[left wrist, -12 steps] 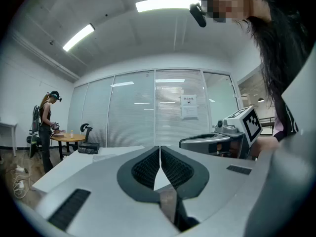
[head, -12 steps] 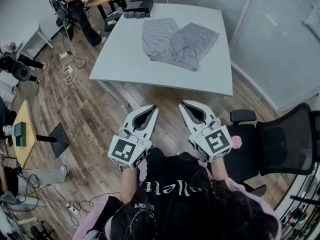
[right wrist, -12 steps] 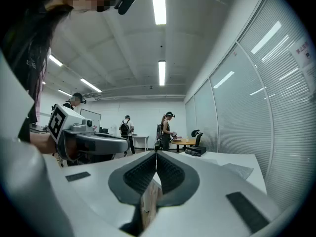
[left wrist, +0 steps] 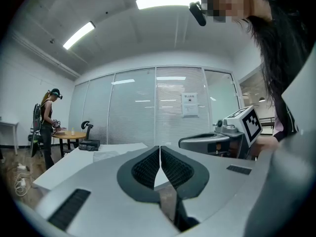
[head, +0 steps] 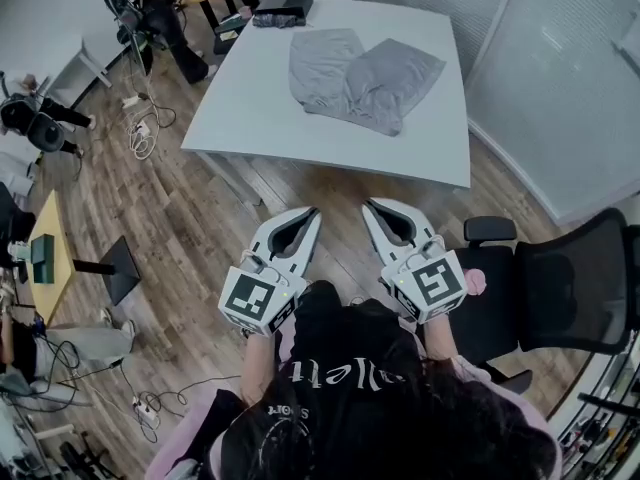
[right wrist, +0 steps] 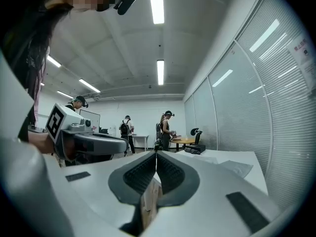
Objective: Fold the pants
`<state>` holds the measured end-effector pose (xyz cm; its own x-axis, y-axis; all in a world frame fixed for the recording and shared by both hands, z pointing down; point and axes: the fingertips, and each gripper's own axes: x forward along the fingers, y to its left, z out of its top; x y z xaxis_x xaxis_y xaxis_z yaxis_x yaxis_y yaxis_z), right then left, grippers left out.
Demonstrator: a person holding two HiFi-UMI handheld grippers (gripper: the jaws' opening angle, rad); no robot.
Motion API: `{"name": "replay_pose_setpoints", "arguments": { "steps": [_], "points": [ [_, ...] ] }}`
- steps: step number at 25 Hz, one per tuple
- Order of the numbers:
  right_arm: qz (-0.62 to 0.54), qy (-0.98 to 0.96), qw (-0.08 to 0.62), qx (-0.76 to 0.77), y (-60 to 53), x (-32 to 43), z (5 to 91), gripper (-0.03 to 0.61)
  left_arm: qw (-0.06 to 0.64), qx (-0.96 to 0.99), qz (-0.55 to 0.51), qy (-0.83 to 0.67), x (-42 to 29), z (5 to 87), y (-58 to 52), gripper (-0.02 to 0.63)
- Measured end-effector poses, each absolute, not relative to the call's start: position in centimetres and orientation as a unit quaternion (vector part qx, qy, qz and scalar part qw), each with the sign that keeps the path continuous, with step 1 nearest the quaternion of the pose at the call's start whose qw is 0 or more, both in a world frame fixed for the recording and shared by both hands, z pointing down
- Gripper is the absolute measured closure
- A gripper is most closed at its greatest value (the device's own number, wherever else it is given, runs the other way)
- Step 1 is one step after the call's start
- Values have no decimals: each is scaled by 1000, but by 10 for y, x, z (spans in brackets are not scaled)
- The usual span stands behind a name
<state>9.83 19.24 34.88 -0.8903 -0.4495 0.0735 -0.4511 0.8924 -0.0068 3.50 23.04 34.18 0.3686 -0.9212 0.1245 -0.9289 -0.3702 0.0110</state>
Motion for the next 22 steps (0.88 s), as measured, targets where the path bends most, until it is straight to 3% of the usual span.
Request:
{"name": "replay_pose_setpoints", "arguments": {
  "steps": [22],
  "points": [
    [40,-965,62,251,90,50,377,557,67,833,49,-547,-21,368,135,588]
  ]
}}
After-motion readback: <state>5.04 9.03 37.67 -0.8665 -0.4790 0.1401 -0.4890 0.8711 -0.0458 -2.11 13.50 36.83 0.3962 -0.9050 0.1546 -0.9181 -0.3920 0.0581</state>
